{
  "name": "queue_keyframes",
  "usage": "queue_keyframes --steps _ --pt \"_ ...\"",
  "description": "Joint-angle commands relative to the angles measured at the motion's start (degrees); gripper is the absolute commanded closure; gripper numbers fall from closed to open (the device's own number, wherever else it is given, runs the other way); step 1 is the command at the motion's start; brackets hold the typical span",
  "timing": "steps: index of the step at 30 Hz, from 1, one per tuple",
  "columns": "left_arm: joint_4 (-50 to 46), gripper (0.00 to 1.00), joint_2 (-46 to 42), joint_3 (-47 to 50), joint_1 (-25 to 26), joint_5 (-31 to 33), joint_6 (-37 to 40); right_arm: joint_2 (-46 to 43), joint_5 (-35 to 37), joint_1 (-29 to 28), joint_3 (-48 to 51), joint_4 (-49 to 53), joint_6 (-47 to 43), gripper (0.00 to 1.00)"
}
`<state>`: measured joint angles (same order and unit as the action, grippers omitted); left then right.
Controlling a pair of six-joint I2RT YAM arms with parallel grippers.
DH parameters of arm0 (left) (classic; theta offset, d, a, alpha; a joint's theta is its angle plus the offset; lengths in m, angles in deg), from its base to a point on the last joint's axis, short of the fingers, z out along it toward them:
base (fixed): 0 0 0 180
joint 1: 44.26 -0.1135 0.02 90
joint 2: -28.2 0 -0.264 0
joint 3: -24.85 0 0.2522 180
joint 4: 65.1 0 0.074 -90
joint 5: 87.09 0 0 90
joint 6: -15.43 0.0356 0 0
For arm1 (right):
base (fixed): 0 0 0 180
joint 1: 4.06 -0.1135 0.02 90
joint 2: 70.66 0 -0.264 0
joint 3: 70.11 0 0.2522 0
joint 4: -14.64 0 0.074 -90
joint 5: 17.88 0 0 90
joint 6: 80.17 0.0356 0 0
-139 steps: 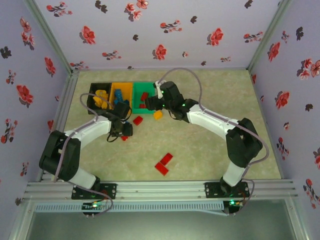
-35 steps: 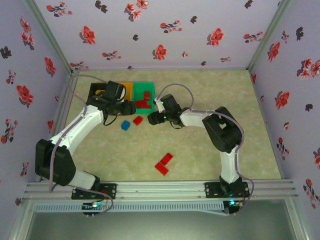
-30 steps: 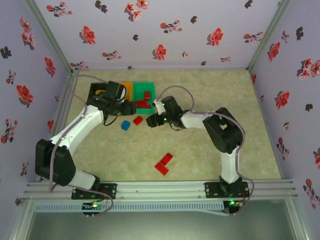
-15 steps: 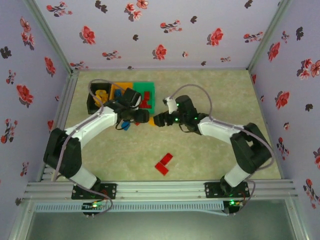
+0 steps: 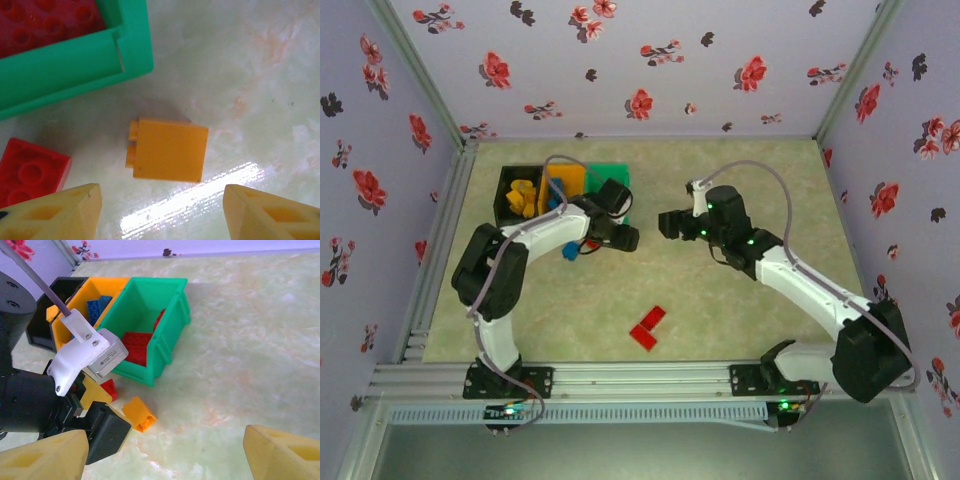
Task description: Sort the legos into containers by color
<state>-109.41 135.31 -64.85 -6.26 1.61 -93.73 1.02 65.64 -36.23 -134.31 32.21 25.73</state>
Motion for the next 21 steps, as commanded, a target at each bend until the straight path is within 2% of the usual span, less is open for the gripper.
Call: queue_keyframes --steps 1,12,21 --pt "0.26 0.34 2.17 -2.79 0.42 2.01 4.23 -1.7 2.52 0.94 1.29 2.85 0.02 0.18" --pt "-1.63 0.35 6.17 -6.59 1.62 3.69 7.77 -2.21 1.74 2.36 1.66 3.83 -0.52 0.15" --pt "-4.32 0.36 9.6 -9.52 1.82 5.92 7.64 -2.25 1.3 2.64 1.74 3.83 -0.43 0.15"
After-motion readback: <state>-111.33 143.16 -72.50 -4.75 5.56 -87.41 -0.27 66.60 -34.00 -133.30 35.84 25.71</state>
